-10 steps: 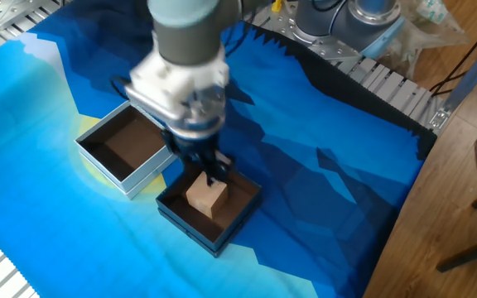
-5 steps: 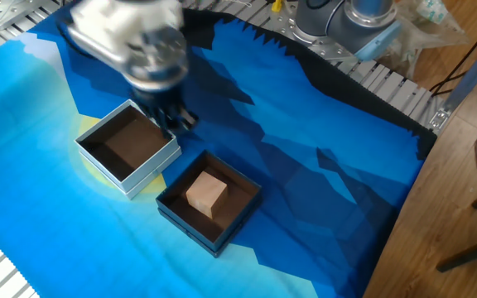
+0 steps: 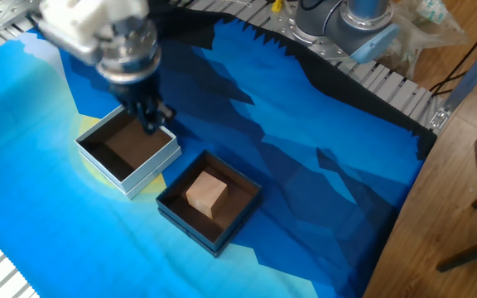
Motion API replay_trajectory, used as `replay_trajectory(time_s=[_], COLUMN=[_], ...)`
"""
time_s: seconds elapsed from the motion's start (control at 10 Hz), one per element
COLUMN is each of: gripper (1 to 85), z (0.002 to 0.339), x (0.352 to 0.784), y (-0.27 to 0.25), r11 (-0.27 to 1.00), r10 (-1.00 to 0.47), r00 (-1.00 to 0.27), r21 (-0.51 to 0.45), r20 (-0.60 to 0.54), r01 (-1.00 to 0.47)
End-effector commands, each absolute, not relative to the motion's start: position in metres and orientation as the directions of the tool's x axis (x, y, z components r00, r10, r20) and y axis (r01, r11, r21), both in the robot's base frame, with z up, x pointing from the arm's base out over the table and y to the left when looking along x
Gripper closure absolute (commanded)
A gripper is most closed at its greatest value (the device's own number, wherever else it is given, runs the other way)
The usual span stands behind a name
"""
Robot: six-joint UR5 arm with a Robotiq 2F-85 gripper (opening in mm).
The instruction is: Move an object from one box to another
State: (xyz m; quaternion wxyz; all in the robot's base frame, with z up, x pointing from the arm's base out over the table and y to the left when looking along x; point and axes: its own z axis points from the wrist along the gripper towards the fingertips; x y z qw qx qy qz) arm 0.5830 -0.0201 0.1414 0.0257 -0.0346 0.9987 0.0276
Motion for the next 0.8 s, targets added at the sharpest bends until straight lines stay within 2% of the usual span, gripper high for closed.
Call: replay_trajectory(time_s=[0.0, 0.3, 0.7], gripper=[84.7, 84.7, 84.7], z=[0.1271, 0.1261, 0.1265], x=[0.6022, 0.5958, 0.6006], y=[-0.0248, -0.0331, -0.0343], r11=[0.995, 0.997, 0.998], r10=[-0.07, -0.062, -0.062], r00=[-0.992, -0.995, -0.994], r21=[0.059, 0.03, 0.024], r20=[-0.103, -0.076, -0.094], r01=[-0.076, -0.064, -0.064])
